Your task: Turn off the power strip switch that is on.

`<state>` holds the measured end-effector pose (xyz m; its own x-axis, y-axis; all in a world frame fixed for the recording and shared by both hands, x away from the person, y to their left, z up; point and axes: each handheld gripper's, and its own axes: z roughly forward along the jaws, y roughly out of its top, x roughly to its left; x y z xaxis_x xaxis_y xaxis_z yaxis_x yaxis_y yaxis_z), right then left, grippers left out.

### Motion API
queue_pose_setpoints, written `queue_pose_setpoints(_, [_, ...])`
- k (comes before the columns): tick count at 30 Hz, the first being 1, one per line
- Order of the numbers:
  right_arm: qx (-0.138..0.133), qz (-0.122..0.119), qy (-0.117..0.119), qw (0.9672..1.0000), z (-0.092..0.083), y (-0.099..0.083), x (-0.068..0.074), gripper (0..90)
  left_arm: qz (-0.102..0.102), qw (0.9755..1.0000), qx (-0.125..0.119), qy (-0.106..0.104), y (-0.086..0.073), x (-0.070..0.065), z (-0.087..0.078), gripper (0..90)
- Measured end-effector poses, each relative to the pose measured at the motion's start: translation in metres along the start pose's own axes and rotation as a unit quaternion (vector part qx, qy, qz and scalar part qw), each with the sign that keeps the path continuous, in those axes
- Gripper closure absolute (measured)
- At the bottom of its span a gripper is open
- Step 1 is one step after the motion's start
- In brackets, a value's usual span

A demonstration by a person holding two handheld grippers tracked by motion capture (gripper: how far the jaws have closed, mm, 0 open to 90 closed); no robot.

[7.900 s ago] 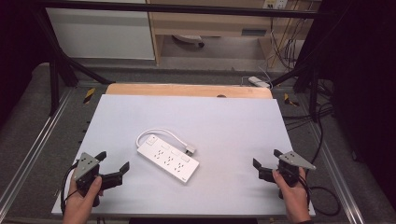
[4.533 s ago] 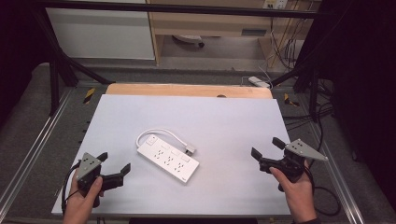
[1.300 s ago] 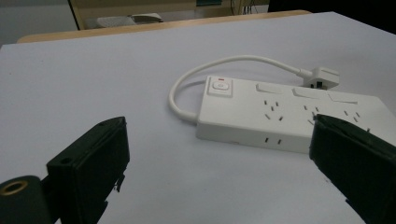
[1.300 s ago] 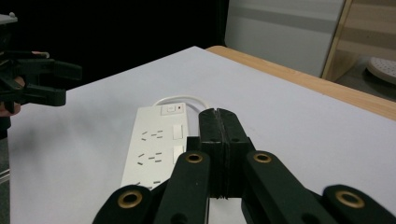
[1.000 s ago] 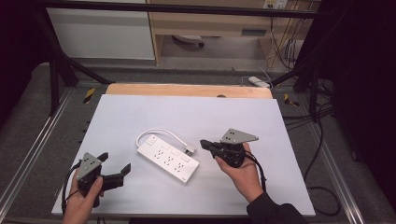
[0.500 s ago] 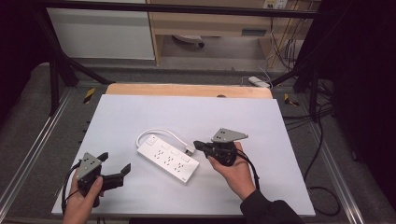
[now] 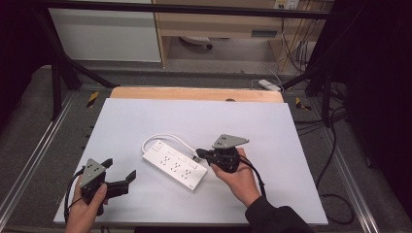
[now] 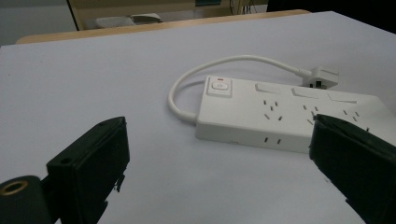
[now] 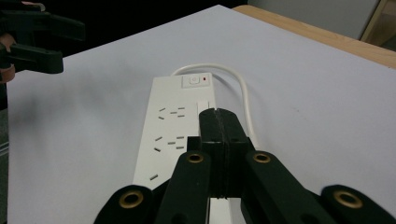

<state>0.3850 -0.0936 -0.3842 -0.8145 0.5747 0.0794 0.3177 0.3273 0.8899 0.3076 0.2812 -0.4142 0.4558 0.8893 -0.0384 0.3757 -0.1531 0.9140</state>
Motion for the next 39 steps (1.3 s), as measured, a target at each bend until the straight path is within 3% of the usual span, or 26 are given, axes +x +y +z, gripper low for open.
queue_pose_setpoints(26, [0.024,-0.016,-0.001,0.9996,0.022,-0.010,0.007,90.0,-0.003,1.0000,0.001,-0.003,0.000,-0.001,0.001,4.8])
queue_pose_setpoints(39, [0.023,-0.020,-0.008,0.9995,0.026,-0.016,0.007,90.0,-0.004,1.0000,0.001,-0.002,0.000,-0.001,0.001,4.8])
